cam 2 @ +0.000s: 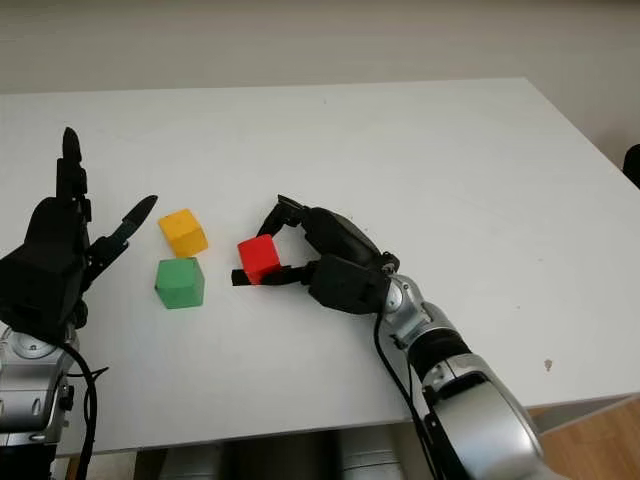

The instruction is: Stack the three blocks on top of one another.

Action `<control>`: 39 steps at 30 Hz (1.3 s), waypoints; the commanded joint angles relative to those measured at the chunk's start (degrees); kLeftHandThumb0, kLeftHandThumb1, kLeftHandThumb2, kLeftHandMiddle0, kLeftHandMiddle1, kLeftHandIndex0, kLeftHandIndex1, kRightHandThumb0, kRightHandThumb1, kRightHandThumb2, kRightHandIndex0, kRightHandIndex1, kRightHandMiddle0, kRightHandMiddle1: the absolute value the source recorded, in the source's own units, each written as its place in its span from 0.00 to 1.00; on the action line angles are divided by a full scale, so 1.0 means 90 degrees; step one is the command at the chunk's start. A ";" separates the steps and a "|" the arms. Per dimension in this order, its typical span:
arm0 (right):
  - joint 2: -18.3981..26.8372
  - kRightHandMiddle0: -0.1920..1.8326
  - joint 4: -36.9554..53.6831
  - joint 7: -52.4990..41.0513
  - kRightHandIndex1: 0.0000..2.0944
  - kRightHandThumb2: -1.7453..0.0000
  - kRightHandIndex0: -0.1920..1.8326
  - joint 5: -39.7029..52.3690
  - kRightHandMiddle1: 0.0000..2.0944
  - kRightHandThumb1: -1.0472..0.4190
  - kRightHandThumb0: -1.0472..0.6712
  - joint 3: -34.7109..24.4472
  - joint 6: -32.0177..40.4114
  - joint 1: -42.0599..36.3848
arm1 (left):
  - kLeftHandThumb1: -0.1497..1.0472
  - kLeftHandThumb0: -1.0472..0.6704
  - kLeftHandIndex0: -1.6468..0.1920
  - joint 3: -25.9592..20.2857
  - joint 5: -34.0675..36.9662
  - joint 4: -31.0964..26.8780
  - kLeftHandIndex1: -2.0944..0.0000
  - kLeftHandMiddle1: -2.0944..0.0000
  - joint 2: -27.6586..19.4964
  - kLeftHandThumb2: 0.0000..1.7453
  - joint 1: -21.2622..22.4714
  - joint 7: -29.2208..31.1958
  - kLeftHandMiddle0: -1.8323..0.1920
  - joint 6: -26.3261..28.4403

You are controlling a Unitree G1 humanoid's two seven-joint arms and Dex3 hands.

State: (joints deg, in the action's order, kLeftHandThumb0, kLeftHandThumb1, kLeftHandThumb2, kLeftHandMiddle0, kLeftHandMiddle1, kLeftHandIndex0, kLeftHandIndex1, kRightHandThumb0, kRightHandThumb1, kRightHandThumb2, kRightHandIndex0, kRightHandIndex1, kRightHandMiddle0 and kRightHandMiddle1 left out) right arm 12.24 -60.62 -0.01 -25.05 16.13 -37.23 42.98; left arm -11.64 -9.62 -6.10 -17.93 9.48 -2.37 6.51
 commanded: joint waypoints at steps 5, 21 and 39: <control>0.0138 0.27 -0.0009 0.0201 0.03 0.97 0.17 -0.0141 0.78 0.06 0.35 0.0083 -0.0177 0.0091 | 1.00 0.18 1.00 -0.0036 0.0011 -0.0104 0.99 1.00 -0.0070 0.09 0.0007 0.0030 1.00 -0.0016; -0.0012 0.27 -0.0009 0.0514 0.03 0.97 0.18 -0.0266 0.78 0.06 0.34 0.0208 -0.0055 0.0048 | 1.00 0.19 1.00 -0.0007 0.0021 -0.0082 1.00 1.00 -0.0082 0.09 0.0040 0.0053 1.00 -0.0021; 0.0205 0.07 0.0294 -0.0392 0.00 0.97 0.00 -0.0193 0.15 0.08 0.17 0.0265 0.0553 0.0138 | 1.00 0.18 1.00 -0.0004 0.0021 -0.0043 1.00 1.00 -0.0071 0.09 0.0049 0.0034 1.00 -0.0052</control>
State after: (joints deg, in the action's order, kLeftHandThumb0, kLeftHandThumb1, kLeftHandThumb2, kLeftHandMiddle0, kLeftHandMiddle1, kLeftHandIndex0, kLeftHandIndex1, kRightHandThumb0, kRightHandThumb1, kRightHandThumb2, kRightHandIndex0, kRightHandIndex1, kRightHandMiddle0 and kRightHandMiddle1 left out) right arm 13.44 -59.29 -3.22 -27.09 18.69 -32.60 43.36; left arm -11.60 -9.39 -6.10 -18.19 9.49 -2.06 6.51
